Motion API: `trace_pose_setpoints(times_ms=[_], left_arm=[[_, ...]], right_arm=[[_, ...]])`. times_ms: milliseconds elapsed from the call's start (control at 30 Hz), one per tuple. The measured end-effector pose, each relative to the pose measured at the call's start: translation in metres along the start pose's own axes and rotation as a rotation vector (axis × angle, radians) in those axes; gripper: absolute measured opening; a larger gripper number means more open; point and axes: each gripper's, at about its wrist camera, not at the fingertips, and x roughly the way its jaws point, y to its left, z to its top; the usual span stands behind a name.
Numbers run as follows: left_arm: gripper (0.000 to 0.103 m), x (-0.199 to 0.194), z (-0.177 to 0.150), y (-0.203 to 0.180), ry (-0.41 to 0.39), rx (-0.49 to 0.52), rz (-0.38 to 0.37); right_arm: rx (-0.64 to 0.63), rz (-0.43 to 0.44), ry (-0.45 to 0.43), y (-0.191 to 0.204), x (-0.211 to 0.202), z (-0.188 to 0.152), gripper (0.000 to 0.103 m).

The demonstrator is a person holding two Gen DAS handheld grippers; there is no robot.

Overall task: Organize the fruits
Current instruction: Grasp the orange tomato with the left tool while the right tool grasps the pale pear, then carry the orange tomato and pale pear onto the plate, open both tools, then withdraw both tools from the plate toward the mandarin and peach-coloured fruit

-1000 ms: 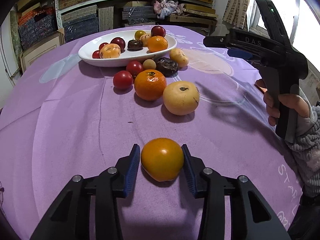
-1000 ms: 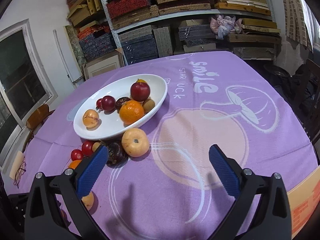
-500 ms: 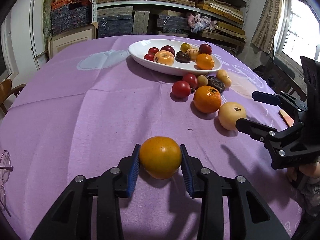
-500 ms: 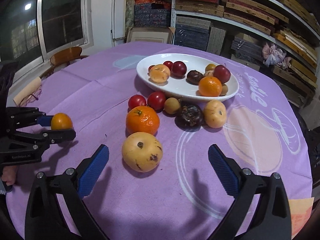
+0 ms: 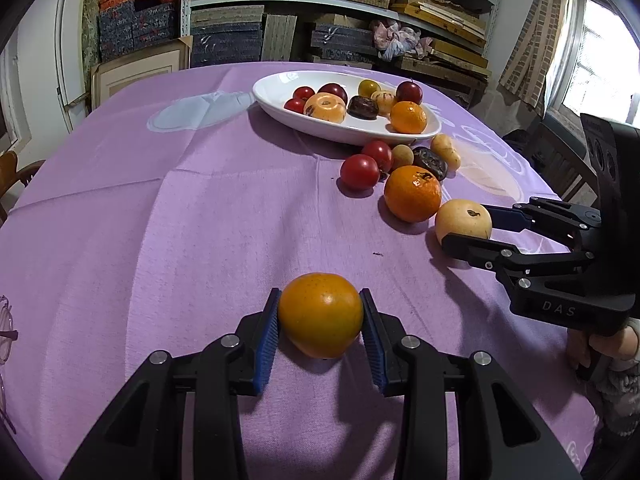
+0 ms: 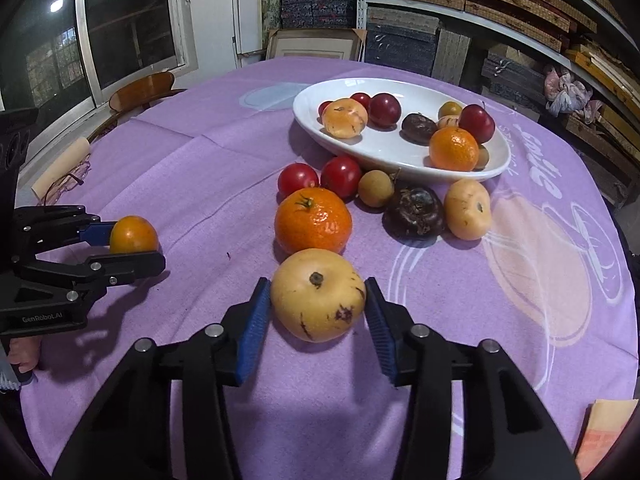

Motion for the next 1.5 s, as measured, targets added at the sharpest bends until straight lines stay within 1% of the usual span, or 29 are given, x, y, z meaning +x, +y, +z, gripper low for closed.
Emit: trace_pose_setpoints(times_ms=[133,200,267,333,467,567,700,733,833,900,1067,1167,1233,1300,1367,1433,1500], left_arm=[[0.039,0.001,0.001,0.0,0.003,0.0,0.007],[0.039,0.004,0.007,-0.002,0.012,0.006,-0.003],[0.039,0.006,0.017,-0.002,0.018,0.014,-0.007],[0.039,0.006,0.035,-0.003,0.003,0.026,-0.013],[0.039,0.014,0.089,-0.009,-0.058,0.071,0.013],[0.039,0.033,0.138,-0.008,-0.079,0.056,0.014],[0.039,0.075,0.199,0.001,-0.041,0.0,-0.001],[0.039,0.086,0.211,0.003,-0.041,-0.013,0.014],[0.039,0.114,0.241,0.006,-0.023,-0.014,0.029],[0.039,0.136,0.255,0.008,0.006,-0.025,0.032],[0.039,0.183,0.268,0.013,0.088,-0.044,0.028],[0.039,0.194,0.268,0.014,0.103,-0.039,0.033],[0.041,0.194,0.268,0.014,0.098,-0.033,0.045],[0.047,0.186,0.266,0.015,0.075,-0.029,0.055],[0.056,0.169,0.264,0.016,0.04,-0.033,0.064],[0.059,0.145,0.261,0.02,0.006,-0.044,0.066],[0.061,0.119,0.253,0.024,-0.025,-0.049,0.068]], right_arm=[[0.055,0.023,-0.025,-0.007,-0.005,-0.001,0.046],[0.077,0.027,-0.047,-0.011,-0.01,-0.001,0.046],[0.094,0.037,-0.076,-0.016,-0.019,0.003,0.046],[0.107,0.036,-0.096,-0.022,-0.027,0.012,0.046],[0.115,-0.004,-0.139,-0.038,-0.032,0.046,0.046],[0.105,-0.034,-0.131,-0.046,-0.018,0.075,0.046],[0.11,-0.066,-0.076,-0.057,0.02,0.102,0.046],[0.12,-0.065,-0.068,-0.061,0.028,0.106,0.046],[0.139,-0.05,-0.055,-0.07,0.047,0.116,0.046],[0.139,-0.047,-0.045,-0.073,0.057,0.12,0.046],[0.14,-0.04,-0.021,-0.078,0.075,0.123,0.046],[0.132,-0.044,-0.024,-0.078,0.079,0.123,0.047],[0.13,-0.043,-0.039,-0.078,0.077,0.124,0.048],[0.135,-0.041,-0.058,-0.08,0.07,0.124,0.052],[0.148,-0.051,-0.096,-0.083,0.057,0.123,0.055],[0.173,-0.054,-0.141,-0.09,0.039,0.119,0.06],[0.206,-0.071,-0.192,-0.097,0.016,0.11,0.078]])
